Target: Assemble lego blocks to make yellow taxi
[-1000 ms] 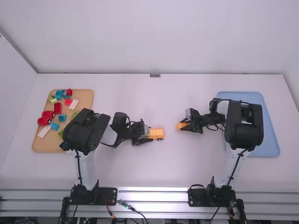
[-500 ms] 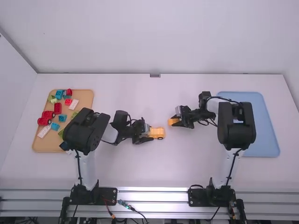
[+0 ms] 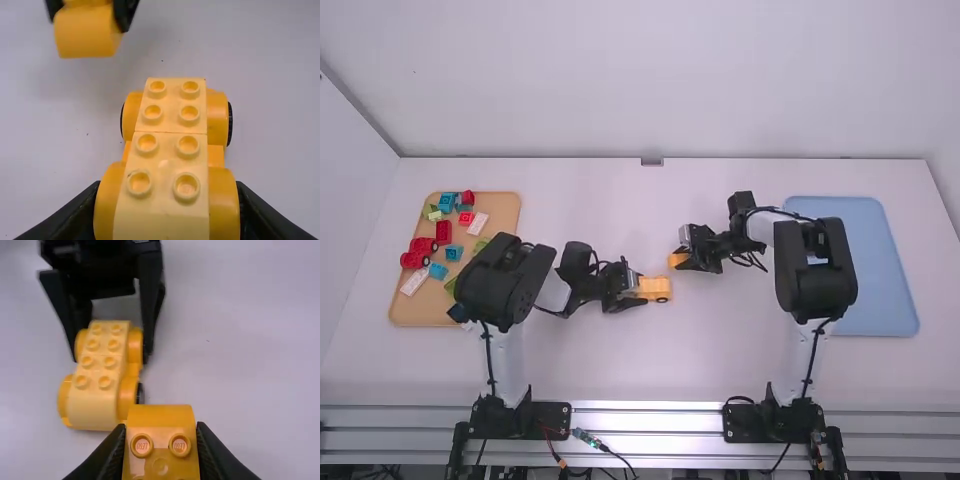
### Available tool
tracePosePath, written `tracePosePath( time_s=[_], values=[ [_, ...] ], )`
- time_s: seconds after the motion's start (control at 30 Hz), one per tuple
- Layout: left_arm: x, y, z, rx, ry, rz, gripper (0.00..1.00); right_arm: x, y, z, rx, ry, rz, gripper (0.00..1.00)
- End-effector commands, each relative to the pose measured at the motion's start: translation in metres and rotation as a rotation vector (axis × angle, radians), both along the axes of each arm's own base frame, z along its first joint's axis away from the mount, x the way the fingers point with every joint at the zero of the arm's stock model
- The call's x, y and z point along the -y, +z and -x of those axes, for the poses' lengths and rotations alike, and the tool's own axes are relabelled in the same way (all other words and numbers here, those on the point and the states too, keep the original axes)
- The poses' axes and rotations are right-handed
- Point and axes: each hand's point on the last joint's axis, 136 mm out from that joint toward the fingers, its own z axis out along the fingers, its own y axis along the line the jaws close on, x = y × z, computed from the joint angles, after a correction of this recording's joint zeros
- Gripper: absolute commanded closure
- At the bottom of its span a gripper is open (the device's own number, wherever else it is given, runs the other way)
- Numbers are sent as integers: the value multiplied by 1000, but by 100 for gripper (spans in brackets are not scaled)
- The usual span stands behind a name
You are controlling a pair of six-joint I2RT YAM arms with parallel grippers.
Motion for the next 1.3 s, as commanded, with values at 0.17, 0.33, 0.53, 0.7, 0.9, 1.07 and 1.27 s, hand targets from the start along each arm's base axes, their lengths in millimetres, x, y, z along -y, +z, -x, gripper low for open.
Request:
tracePosePath(
  time_s=[0.17, 0.33, 0.53, 0.7, 0.9, 1.07, 1.27],
  values=[
    [-10, -17, 5, -9, 66, -71, 55, -5, 16, 13, -6, -64, 9, 100],
    [-11, -18, 8, -5, 69, -71, 53, -10, 19, 20, -6, -79, 24, 100],
    [-18, -29, 2, -36, 116, -133, 53, -20, 19, 32, -15, -42, 28, 100],
    [-17, -32, -3, -53, 99, -160, 59, -21, 24, 37, -20, -18, -13, 100],
    [-15, -30, -10, -63, 97, -166, 60, -19, 34, 43, -23, 8, -81, 100],
    [-14, -29, -14, -76, 95, -170, 59, -28, 38, 50, -13, 48, -112, 100],
    [-9, -29, -12, -63, 68, -178, 62, -39, 34, 53, -12, 63, -85, 100]
  ],
)
